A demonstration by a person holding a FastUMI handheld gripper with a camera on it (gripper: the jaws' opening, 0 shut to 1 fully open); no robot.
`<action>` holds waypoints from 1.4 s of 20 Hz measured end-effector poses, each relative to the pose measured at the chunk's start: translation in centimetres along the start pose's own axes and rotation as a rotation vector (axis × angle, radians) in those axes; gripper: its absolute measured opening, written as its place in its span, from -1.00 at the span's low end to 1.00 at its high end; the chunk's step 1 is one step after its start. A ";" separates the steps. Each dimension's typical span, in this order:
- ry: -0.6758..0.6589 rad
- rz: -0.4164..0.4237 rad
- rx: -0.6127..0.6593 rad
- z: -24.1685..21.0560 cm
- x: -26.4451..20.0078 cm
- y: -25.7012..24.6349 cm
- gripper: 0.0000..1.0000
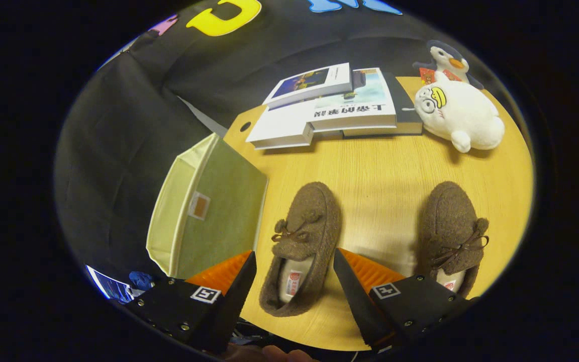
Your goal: Open the storage box then place both shoes into the box .Put the left shoe in first, then the right shoe, with the right side of both shoes facing outward in a uniform manner.
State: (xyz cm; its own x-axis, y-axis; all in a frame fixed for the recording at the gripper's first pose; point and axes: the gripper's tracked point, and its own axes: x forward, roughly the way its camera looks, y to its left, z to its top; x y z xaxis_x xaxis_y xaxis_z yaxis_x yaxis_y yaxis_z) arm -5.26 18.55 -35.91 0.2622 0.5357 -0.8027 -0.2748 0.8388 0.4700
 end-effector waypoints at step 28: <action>0.056 -0.117 -0.023 3.7 -0.6 1.3 -0.99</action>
State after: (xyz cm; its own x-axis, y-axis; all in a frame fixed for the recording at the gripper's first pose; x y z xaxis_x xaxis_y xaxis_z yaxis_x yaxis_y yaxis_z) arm -2.32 19.70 -33.40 0.2413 0.4276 -0.8711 -0.2670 0.8923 0.3641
